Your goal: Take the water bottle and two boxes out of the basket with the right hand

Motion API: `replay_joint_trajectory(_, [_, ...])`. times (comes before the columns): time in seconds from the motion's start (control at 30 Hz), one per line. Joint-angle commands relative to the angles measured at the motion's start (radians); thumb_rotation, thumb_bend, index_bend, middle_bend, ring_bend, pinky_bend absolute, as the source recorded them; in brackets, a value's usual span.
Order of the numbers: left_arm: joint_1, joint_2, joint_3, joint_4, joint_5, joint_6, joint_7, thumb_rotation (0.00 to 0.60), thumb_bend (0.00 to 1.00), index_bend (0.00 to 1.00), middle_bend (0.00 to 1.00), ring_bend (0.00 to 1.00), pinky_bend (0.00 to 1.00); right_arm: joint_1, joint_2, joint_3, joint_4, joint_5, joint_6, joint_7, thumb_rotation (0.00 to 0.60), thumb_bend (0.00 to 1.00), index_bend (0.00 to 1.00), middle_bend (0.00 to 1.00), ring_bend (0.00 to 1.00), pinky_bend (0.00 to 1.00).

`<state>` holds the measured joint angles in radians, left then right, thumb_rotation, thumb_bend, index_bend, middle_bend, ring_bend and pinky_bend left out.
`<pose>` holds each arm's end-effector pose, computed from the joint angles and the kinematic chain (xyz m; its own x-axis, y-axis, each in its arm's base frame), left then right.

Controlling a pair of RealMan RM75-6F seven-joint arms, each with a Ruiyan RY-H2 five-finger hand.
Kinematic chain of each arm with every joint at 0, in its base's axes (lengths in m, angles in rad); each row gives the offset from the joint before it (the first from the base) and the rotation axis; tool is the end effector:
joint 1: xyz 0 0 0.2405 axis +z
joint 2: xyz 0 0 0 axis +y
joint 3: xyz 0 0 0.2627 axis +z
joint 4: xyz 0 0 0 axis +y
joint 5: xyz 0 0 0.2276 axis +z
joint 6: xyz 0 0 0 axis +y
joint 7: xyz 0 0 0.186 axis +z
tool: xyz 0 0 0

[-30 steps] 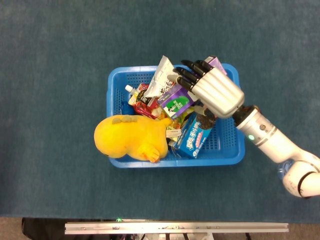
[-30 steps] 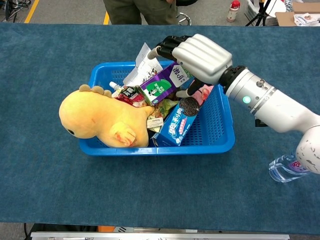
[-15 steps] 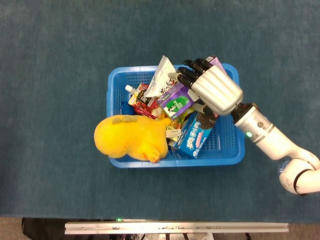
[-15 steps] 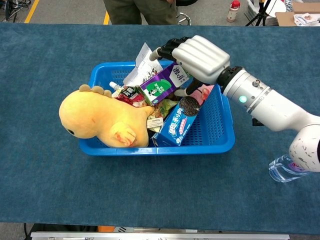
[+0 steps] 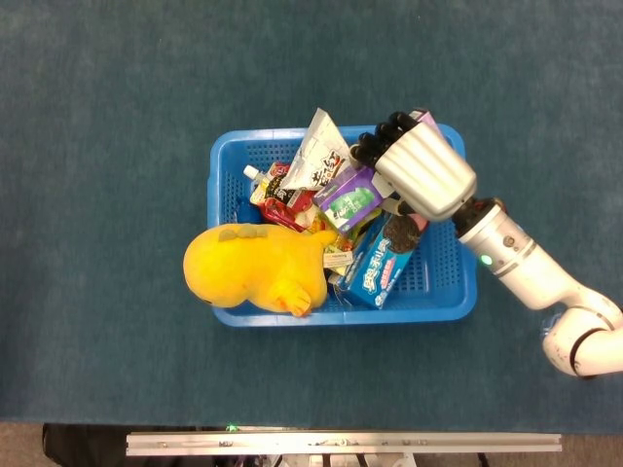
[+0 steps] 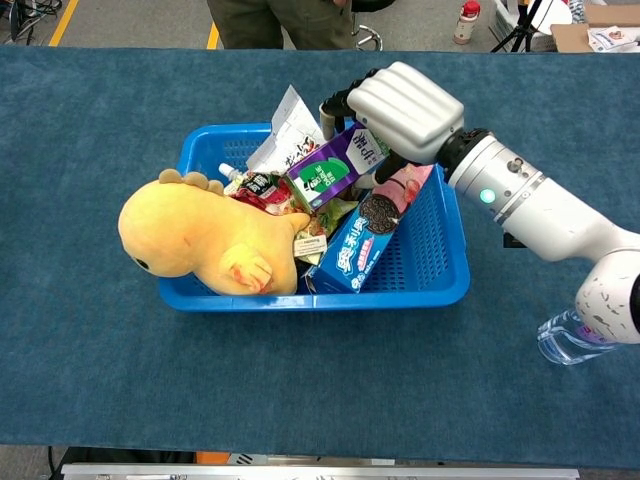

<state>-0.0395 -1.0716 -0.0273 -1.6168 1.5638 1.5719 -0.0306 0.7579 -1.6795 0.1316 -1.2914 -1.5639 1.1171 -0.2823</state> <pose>-0.3211 0.2050 0.1669 0.4085 -0.0447 0.9117 0.9116 -0.0312 -0.4100 -0.0899 -0.3669 -0.0681 0.5201 0.0513 0.8526 -0.6249 -0.6577 0.4207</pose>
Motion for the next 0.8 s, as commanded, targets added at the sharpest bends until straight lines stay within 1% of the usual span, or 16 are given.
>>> replay_joint_trajectory(0.03, [0.000, 0.000, 0.000, 0.000, 0.001, 0.001, 0.000, 0.600, 0.20, 0.27, 0.10, 0.04, 0.22, -0.001, -0.002, -0.001, 0.002, -0.001, 0.003, -0.002, 0.600, 0.00, 0.48, 0.60, 0.50, 0.41])
replay_joint_trajectory(0.2, [0.000, 0.000, 0.000, 0.001, -0.002, -0.002, 0.000, 0.600, 0.20, 0.27, 0.10, 0.04, 0.22, -0.002, -0.002, 0.003, -0.001, -0.003, 0.017, 0.011, 0.600, 0.00, 0.49, 0.61, 0.52, 0.43])
replay_joint_trajectory(0.37, [0.000, 0.001, 0.000, 0.000, -0.004, -0.004, 0.000, 0.600, 0.20, 0.27, 0.10, 0.04, 0.22, -0.002, 0.014, 0.012, -0.032, -0.014, 0.040, 0.021, 0.600, 0.00, 0.49, 0.61, 0.52, 0.43])
replay_joint_trajectory(0.6, [0.000, -0.001, -0.002, 0.001, -0.006, -0.003, 0.002, 0.600, 0.20, 0.27, 0.10, 0.04, 0.22, -0.007, 0.060, 0.020, -0.104, -0.031, 0.068, -0.001, 0.600, 0.00, 0.50, 0.61, 0.52, 0.43])
replay_joint_trajectory(0.8, [-0.003, -0.004, -0.002, 0.004, -0.009, -0.011, 0.008, 0.600, 0.20, 0.27, 0.10, 0.04, 0.22, -0.025, 0.132, 0.025, -0.197, -0.049, 0.102, -0.031, 0.600, 0.00, 0.50, 0.61, 0.52, 0.43])
